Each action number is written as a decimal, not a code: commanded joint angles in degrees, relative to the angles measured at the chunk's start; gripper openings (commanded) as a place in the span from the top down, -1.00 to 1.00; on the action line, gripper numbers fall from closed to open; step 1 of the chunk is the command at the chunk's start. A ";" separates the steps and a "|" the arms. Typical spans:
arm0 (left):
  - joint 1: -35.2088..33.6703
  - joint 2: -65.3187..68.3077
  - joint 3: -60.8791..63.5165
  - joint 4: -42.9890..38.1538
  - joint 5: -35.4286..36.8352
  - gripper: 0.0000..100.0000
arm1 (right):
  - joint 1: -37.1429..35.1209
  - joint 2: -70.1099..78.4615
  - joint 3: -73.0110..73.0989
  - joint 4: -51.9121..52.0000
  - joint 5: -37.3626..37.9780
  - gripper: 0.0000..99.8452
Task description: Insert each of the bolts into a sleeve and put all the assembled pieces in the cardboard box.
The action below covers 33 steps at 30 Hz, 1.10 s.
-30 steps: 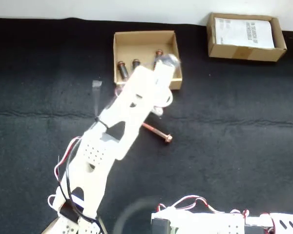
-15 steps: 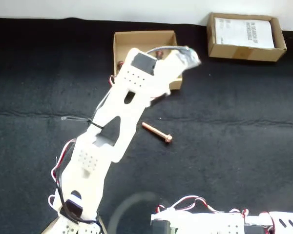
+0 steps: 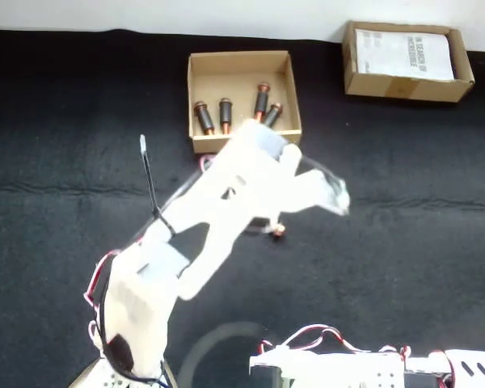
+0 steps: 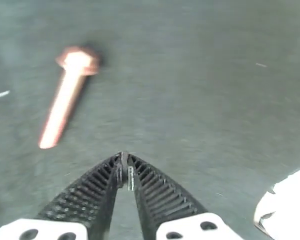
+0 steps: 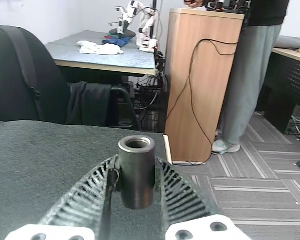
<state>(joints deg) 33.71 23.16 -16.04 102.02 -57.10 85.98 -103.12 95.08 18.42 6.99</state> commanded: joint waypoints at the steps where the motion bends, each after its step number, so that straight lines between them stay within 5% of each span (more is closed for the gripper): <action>1: 2.68 -9.89 7.08 0.09 -0.79 0.98 | -1.36 0.04 8.57 -1.36 1.49 0.99; 8: 2.33 -15.43 8.75 -2.81 -0.09 0.96 | -3.21 0.04 8.57 -1.27 1.32 0.99; 11: 2.24 -15.25 9.19 -5.45 2.64 0.79 | -3.91 0.04 8.57 -1.27 1.32 0.99; 15: 2.42 -15.16 9.36 -6.15 -4.31 0.58 | -4.09 -0.04 8.57 -1.27 1.41 0.99; 24: -0.13 -6.29 8.57 -15.91 -5.71 0.67 | -3.65 -0.04 8.57 -1.27 1.49 0.99; 33: -0.04 3.91 -1.98 -16.18 -5.71 0.66 | -3.65 0.04 8.57 -1.27 1.49 0.99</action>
<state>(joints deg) 34.24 25.63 -12.53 86.29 -61.67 82.55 -103.12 95.08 18.42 6.99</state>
